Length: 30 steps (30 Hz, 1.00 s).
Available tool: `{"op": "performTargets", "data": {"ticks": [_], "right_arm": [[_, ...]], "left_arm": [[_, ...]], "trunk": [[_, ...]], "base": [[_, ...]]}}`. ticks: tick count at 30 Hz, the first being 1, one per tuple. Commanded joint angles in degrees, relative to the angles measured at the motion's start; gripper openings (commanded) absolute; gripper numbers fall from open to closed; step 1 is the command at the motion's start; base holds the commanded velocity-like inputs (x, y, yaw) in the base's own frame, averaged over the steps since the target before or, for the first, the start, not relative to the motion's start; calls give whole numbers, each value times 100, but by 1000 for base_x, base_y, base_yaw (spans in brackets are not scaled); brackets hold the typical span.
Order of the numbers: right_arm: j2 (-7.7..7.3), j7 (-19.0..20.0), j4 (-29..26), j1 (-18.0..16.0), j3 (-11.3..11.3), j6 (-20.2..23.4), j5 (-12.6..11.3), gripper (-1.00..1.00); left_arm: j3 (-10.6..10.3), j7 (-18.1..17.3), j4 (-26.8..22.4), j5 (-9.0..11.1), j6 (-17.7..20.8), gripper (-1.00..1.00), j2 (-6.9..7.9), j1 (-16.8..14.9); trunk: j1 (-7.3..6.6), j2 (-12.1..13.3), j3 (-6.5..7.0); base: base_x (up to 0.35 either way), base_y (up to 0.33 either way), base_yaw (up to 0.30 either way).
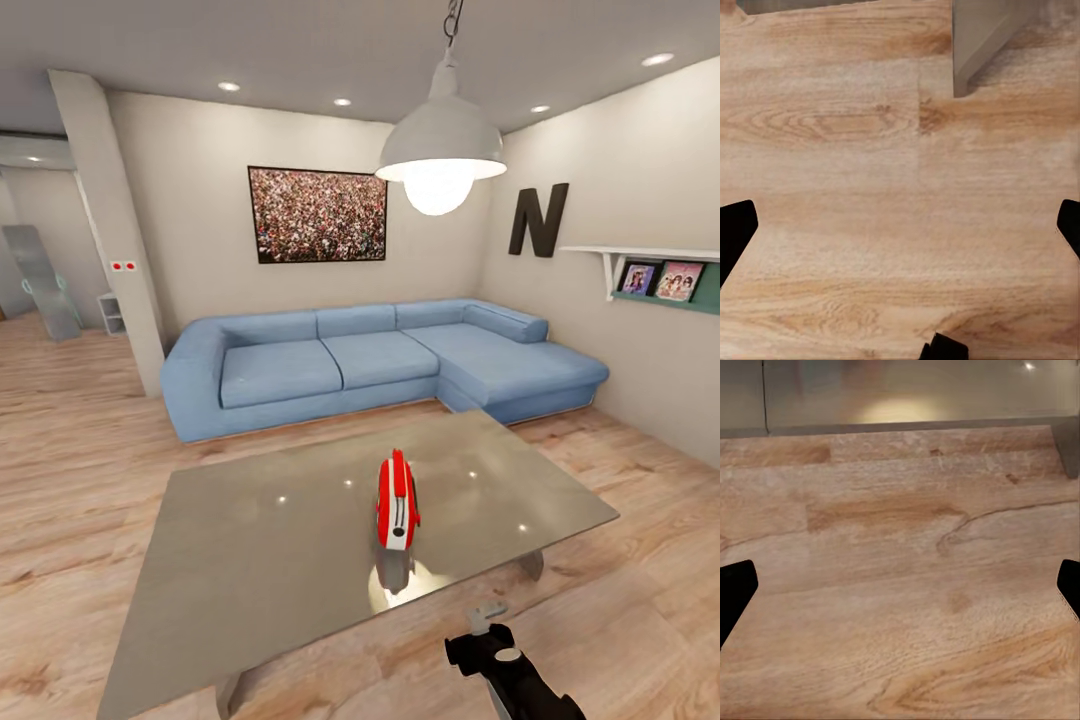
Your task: Turn on the radio receiver that's on the table in the living room.
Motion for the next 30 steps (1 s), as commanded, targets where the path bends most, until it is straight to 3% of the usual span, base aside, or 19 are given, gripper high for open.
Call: {"op": "performTargets", "data": {"ticks": [1, 7, 14, 21, 30], "right_arm": [[0, 0, 0, 0, 0, 0, 0, 100], [0, 0, 0, 0, 0, -4, 0, 100], [0, 0, 0, 0, 1, -6, -1, 100], [0, 0, 0, 0, 2, -5, -1, 100], [6, 41, 0, 0, 0, 11, 0, 100]], "left_arm": [[-3, 0, 0, 0, 1, 100, 1, 0], [0, 0, -133, -12, -38, 100, 32, 0], [-11, -2, -1594, -17, 194, 100, 109, 0], [-9, 3, -2360, -11, 434, 100, 96, 0], [34, 1, -2460, -23, 175, 100, 49, 0]], "trunk": [[0, 0, 0], [0, 0, 0], [0, 0, 0], [0, 0, 0], [0, 0, 0]], "base": [[325, 0, 0], [309, 0, 0], [320, 0, 0], [310, 0, 0], [47, 0, 0]]}}
